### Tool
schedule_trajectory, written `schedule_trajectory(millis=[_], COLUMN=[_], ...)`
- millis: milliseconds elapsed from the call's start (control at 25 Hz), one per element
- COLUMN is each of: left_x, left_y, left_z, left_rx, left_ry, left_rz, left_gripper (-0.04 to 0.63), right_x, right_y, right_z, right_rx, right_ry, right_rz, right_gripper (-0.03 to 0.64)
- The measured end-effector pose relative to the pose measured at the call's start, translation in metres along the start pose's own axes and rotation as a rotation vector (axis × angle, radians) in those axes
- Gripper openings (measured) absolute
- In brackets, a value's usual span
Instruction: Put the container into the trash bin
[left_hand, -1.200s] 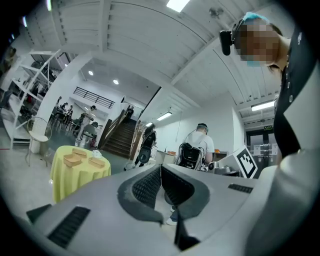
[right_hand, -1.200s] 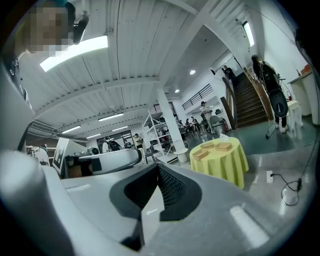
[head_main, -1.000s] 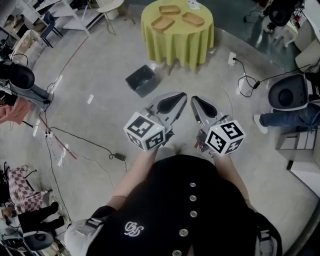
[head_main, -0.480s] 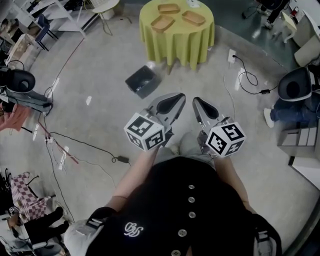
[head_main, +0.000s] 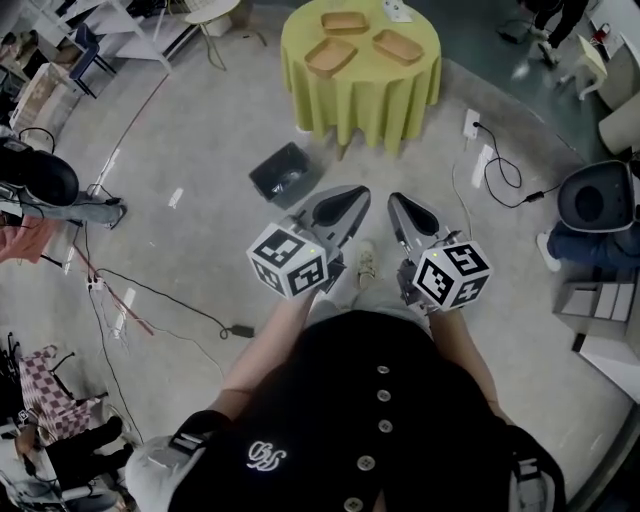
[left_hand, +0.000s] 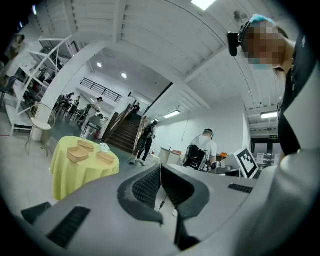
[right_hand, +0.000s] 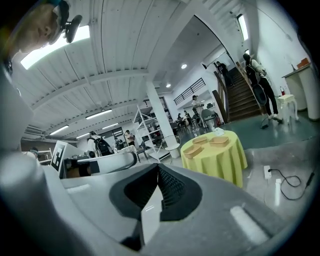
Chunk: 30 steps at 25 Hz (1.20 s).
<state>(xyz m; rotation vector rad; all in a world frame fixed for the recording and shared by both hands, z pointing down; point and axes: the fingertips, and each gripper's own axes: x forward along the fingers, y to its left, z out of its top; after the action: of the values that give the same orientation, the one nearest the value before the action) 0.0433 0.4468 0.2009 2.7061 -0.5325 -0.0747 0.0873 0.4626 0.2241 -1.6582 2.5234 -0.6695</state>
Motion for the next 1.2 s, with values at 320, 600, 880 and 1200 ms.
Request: schedule_trajectory(millis=[320,600,880,1200], left_x=[0.070,0.129,0.165,0.174], left_y=[0.067,0.116,0.156,0.195], left_z=[0.041,0.061,0.083,0.077], left_rx=[-0.015,-0.032,-0.042,-0.099], left_ry=[-0.037,-0.062,-0.092,-0.091], left_rz=[0.047,0.069,0.094,0.160], left_gripper=[0.014,0.014,0.014,0.014], right_x=[0.067,0.122,0.162,0.191], right_y=[-0.070,-0.116,-0.152,-0.184], right_z=[0.054,0.086,0.107,0.111], right_rx=[-0.012,-0.036,-0.040,-0.049], right_ry=[0.010,0.031,0.031,0.064], right_rz=[0.019,0.074,0.101,0.077], right_gripper=[0.005,0.005,0.005,0.005])
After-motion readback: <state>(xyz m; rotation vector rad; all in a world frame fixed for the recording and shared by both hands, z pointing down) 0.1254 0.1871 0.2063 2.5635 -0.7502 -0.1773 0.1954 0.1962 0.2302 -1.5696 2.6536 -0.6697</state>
